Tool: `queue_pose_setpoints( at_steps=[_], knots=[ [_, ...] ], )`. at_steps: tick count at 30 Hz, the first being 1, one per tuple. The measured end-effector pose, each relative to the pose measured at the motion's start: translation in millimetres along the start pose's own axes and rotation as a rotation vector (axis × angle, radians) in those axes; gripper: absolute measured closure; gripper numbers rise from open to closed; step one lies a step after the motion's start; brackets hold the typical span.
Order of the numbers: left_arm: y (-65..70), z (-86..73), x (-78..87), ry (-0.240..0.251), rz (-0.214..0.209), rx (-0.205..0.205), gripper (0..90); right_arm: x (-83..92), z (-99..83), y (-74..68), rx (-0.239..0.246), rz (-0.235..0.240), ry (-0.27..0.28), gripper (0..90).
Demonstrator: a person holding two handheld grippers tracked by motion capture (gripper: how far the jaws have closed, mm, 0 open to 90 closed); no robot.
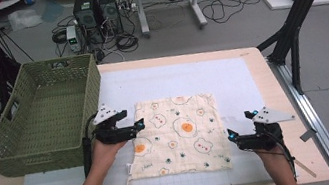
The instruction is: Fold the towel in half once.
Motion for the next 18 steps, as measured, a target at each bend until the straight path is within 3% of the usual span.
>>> queue_pose_setpoints(
  at_steps=[11, 15, 18],
  knots=[
    [-13.5, 28.8, -27.3, -0.066, 0.018, -0.027, 28.5, -1.2, 0.0, 0.2, -0.008, 0.012, -0.004, 11.2],
    [-24.5, 33.2, -36.2, -0.113, 0.065, -0.008, 35.1, -2.1, -0.4, 0.6, -0.009, 0.014, -0.008, 11.3],
    [-30.7, 33.8, -43.4, -0.109, 0.059, 0.030, 35.5, -3.4, -0.6, 1.3, -0.002, 0.012, -0.011, 11.2]
  ],
)
Point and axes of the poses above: each handheld gripper's, and its own axes: x roughly backward along the jaws, z roughly out of its top, y roughly to its right, the point moved 2 cm from there along -x, roughly forward along the jaws, and after that the axes turned 13 degrees about -x, right-handed, at the moved point
